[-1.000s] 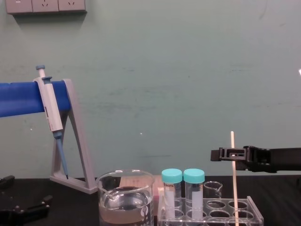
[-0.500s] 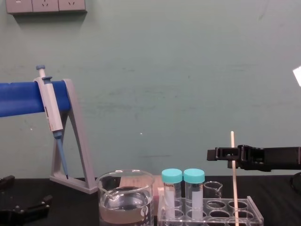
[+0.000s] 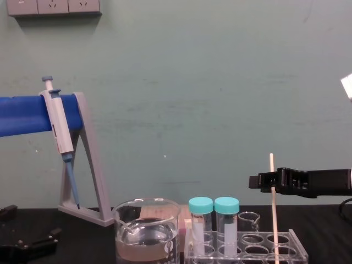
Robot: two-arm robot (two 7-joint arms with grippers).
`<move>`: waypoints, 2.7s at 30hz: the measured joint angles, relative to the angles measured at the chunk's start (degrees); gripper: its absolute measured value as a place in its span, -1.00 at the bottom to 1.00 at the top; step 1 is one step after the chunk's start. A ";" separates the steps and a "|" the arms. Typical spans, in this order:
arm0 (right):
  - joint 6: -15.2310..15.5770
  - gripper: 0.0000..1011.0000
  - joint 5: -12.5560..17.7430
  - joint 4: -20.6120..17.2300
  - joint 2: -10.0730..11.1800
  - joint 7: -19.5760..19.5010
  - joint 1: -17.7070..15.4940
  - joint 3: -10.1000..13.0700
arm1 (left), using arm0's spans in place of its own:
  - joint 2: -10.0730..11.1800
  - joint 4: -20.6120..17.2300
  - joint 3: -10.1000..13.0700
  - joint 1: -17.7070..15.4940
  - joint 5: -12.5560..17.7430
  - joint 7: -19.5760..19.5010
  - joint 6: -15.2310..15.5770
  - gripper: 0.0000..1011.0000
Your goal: Hold the thermometer with one hand and immerse one end into the beaker, then reinsert it into the test tube rack.
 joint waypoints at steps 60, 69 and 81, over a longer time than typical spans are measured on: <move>-7.87 -0.90 -9.66 -20.52 5.17 -3.99 -5.44 4.05 | 0.00 0.00 0.00 0.00 0.00 0.00 0.00 0.99; -9.76 -0.90 -10.37 -24.51 3.79 -1.74 -3.82 3.48 | 0.00 0.00 0.00 0.00 0.00 0.00 0.00 0.99; -10.99 -0.90 -13.47 -23.11 -1.52 1.47 1.08 -2.68 | 0.00 0.00 0.00 0.00 0.00 0.00 0.00 0.99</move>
